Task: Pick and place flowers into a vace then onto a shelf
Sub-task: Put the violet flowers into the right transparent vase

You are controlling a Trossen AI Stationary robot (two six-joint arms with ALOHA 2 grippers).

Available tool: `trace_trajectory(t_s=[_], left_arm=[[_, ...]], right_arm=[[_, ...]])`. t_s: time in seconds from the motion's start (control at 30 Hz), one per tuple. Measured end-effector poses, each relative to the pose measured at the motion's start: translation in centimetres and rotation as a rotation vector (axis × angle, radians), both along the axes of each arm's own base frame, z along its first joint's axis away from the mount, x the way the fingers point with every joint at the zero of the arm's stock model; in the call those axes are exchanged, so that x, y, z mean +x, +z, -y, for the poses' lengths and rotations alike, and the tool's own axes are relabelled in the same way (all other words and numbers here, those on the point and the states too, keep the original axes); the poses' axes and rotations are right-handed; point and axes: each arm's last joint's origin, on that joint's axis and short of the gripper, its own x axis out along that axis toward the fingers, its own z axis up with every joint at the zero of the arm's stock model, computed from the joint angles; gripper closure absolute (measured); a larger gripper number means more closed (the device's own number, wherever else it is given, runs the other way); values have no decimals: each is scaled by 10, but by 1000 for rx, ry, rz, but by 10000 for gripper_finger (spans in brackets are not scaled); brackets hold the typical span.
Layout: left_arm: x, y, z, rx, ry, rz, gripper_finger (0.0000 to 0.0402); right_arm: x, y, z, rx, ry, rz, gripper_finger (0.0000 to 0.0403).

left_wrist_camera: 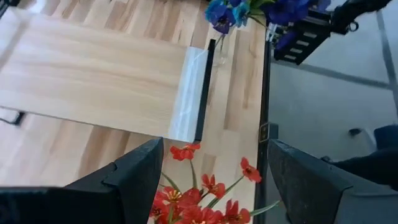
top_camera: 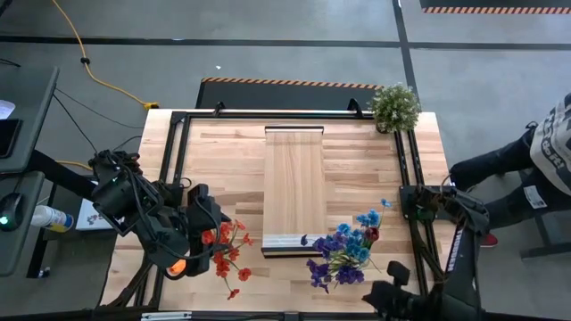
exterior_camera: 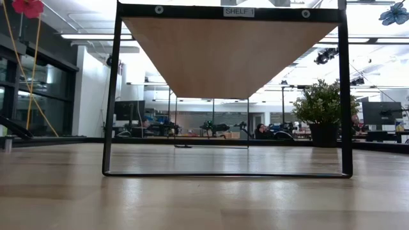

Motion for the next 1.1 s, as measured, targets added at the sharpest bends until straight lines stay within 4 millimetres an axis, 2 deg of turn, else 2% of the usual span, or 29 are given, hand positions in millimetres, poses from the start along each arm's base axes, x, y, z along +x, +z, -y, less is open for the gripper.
trace_trajectory(t_s=[0.27, 0.53, 0.63, 1.1], left_arm=[[-1, 0, 1, -1, -50, -23, 80], [-1, -1, 1, 14, -89, -31, 80], [-1, -1, 2, 24, -99, -31, 80], [-1, -1, 1, 41, -116, -29, 80]], right_arm=[[22, 1, 10, 24, -57, 8, 391], [24, 0, 11, 62, -69, -28, 290], [21, -1, 12, 84, -93, -82, 268], [34, -1, 23, 14, -110, -51, 265]])
